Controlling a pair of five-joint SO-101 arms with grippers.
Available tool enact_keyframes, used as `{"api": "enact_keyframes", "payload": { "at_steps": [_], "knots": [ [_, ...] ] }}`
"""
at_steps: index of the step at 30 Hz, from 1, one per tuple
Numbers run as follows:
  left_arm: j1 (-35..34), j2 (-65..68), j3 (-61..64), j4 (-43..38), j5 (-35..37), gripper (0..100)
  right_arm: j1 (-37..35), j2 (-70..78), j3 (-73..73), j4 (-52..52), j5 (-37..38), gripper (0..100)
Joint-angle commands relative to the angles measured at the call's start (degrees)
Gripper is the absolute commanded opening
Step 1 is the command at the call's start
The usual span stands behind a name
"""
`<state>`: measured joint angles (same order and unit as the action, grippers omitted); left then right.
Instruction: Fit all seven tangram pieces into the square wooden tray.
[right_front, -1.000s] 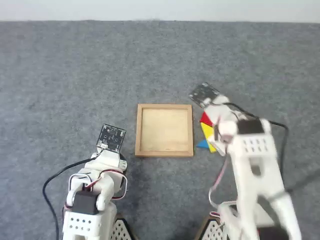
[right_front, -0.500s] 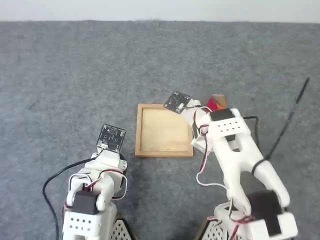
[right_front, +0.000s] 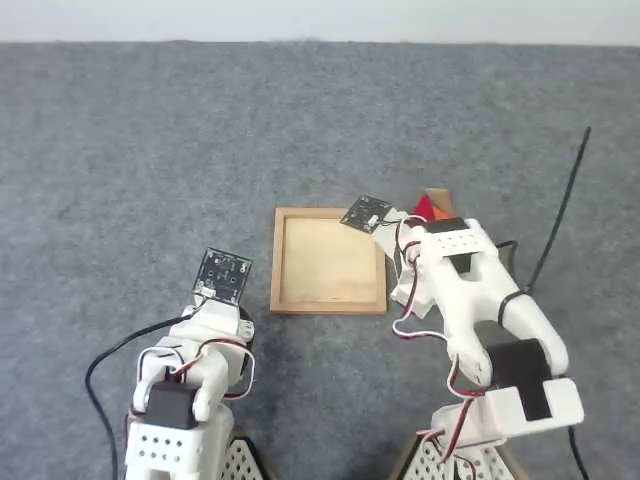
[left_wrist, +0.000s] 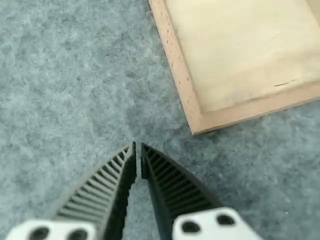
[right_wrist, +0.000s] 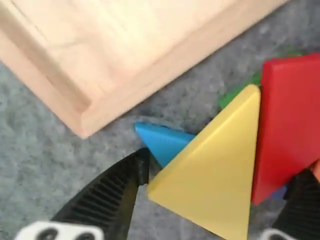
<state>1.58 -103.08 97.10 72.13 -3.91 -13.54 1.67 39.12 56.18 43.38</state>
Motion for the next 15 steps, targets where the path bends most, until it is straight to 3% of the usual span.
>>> {"api": "enact_keyframes", "payload": {
  "at_steps": [1, 9, 15],
  "knots": [
    [-0.3, -1.1, -0.6, 0.2, -0.2, 2, 0.7, -0.9, 0.0, 0.1, -1.6, 40.8],
    [-0.3, -1.1, -0.6, 0.2, -0.2, 2, 0.7, -1.7, 0.1, 1.7, -8.5, 24.0],
    [-0.3, -1.1, -0.6, 0.2, -0.2, 2, 4.5, -2.1, -0.4, 1.2, -11.7, 22.4]
  ]
}}
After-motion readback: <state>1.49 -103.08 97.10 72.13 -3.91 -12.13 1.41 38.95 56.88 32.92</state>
